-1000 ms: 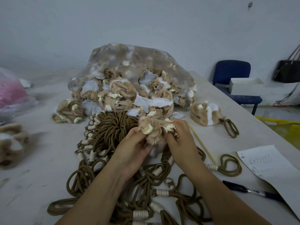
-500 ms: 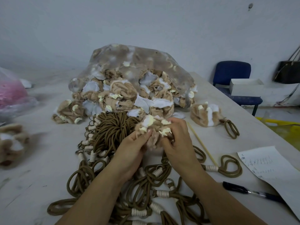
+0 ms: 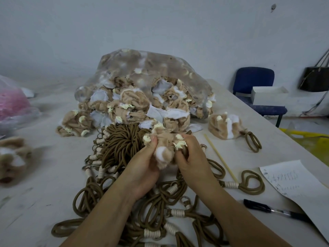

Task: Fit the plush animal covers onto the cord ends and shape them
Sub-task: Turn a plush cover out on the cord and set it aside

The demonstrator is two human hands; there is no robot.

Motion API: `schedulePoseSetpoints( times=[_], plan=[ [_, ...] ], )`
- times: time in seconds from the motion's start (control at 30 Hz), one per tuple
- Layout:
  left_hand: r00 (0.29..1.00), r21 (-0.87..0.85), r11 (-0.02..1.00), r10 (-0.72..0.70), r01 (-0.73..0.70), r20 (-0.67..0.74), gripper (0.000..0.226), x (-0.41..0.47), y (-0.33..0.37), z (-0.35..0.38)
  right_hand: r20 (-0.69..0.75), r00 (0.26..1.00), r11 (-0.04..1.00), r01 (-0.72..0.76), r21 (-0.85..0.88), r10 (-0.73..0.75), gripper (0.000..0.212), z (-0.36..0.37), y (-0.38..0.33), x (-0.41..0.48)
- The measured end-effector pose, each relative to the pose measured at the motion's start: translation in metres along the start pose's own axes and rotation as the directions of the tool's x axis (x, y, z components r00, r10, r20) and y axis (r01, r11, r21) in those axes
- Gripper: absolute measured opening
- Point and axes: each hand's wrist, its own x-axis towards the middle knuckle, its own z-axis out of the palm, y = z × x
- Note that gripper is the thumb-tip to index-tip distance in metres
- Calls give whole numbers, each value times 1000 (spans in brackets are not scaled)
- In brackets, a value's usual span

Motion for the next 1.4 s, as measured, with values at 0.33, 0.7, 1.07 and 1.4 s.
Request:
schedulePoseSetpoints(
  times=[0.33,0.7,1.07,1.4],
  plan=[
    [995,140,985,103,-103,10,45,0,-3,5,-84,990,987,-101,124,111,21,-4,1,4],
    [998,187,981,-58,57,-1,50,-1,7,-2,-2,1000,999,28,-24,-28,10,0,0,2],
    [1000,112,994,-7,4,26,46,-10,-2,9,-22,997,995,-76,63,78,18,-13,6,12],
    [968,644,749,247,-158,-50,28,-17,-3,16,-16,982,974,-186,132,190,12,-11,1,7]
  ],
)
